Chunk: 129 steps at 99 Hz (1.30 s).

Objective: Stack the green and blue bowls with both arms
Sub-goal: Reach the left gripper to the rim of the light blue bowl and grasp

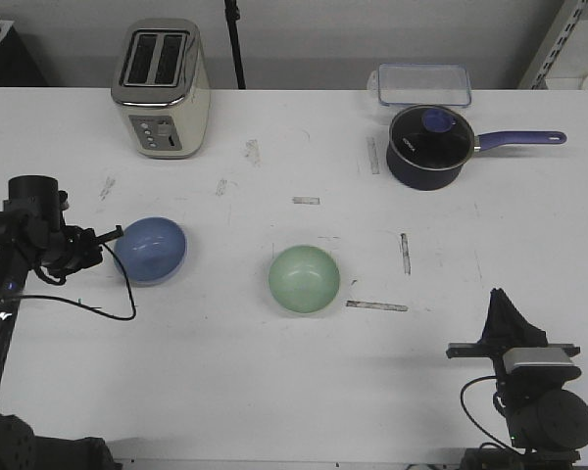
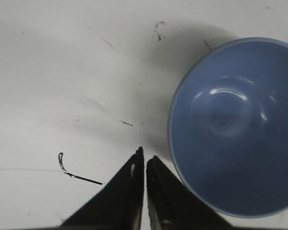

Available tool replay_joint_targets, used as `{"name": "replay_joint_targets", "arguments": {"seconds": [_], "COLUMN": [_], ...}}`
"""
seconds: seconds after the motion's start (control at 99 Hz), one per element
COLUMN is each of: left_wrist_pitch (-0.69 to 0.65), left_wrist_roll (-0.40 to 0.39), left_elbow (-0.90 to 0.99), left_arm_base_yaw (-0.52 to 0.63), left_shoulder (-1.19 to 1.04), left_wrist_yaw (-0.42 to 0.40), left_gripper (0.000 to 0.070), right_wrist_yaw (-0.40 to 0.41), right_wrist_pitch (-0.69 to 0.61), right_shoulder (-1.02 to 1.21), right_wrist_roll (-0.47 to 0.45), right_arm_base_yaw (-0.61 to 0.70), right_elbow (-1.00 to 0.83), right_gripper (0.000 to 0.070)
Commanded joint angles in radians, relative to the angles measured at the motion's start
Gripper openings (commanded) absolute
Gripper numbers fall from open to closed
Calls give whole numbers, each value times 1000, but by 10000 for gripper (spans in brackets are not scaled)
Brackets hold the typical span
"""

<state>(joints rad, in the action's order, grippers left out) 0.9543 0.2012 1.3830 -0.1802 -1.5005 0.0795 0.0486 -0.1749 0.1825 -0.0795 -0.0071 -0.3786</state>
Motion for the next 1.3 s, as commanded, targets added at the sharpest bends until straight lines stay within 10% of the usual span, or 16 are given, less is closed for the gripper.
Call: {"name": "replay_joint_targets", "arguments": {"seconds": [0.0, 0.151, 0.293, 0.798, 0.979, 1.292], "left_wrist_pitch": [7, -2, -26, -70, -83, -96], "left_wrist_roll": [-10, -17, -16, -32, -32, -32], "left_elbow": [17, 17, 17, 16, 16, 16], "left_arm_base_yaw": [-16, -46, -65, -60, -44, -14], "left_shoulder": [-37, -77, -90, -176, -232, -270], "left_wrist_yaw": [55, 130, 132, 231, 227, 182], "left_gripper": [100, 224, 493, 487, 458, 46], "right_wrist_yaw": [-3, -3, -3, -3, -3, -3], "right_wrist_pitch": [10, 10, 10, 10, 10, 10], "right_shoulder": [0, 0, 0, 0, 0, 0], "right_wrist_roll": [-10, -10, -10, -10, -10, -10], "right_arm_base_yaw": [1, 1, 1, 1, 1, 1], "right_elbow": [-2, -2, -2, -2, -2, -2], "right_gripper": [15, 15, 15, 15, 15, 15]}}
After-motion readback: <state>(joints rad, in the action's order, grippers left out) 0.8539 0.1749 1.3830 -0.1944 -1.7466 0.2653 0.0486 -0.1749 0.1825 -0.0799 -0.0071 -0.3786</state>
